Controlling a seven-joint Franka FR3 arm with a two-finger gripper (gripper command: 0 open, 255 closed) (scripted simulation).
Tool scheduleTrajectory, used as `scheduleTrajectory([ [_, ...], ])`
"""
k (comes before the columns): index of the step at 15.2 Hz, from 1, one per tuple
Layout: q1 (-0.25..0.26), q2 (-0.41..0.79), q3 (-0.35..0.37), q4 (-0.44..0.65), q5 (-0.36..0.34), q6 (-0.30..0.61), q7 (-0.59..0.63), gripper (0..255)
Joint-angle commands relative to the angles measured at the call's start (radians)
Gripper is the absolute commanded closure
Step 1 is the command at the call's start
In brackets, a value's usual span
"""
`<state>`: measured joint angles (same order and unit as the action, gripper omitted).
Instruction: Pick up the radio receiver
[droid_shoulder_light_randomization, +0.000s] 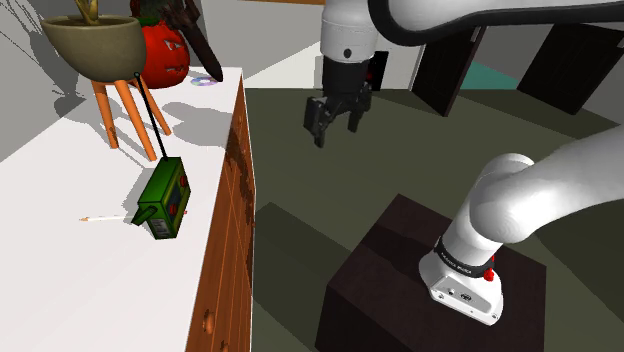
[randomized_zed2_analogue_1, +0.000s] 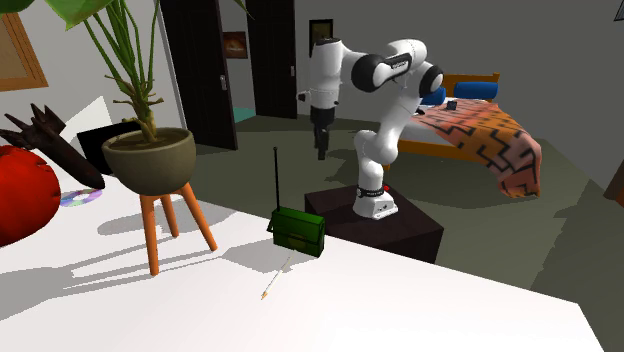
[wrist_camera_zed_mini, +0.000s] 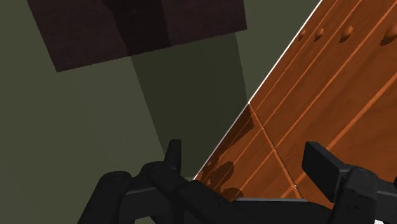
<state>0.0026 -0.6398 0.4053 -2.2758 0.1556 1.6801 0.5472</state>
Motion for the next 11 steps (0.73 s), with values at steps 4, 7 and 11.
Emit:
scheduleTrajectory([
  [4, -0.03, 0.133, 0.124, 0.129, 0.029, 0.018, 0.208, 0],
  [7, -0.055, 0.231, 0.201, 0.222, 0.021, 0.03, 0.336, 0],
  [11, -0.089, 0.388, 0.31, 0.367, -0.032, 0.038, 0.522, 0],
])
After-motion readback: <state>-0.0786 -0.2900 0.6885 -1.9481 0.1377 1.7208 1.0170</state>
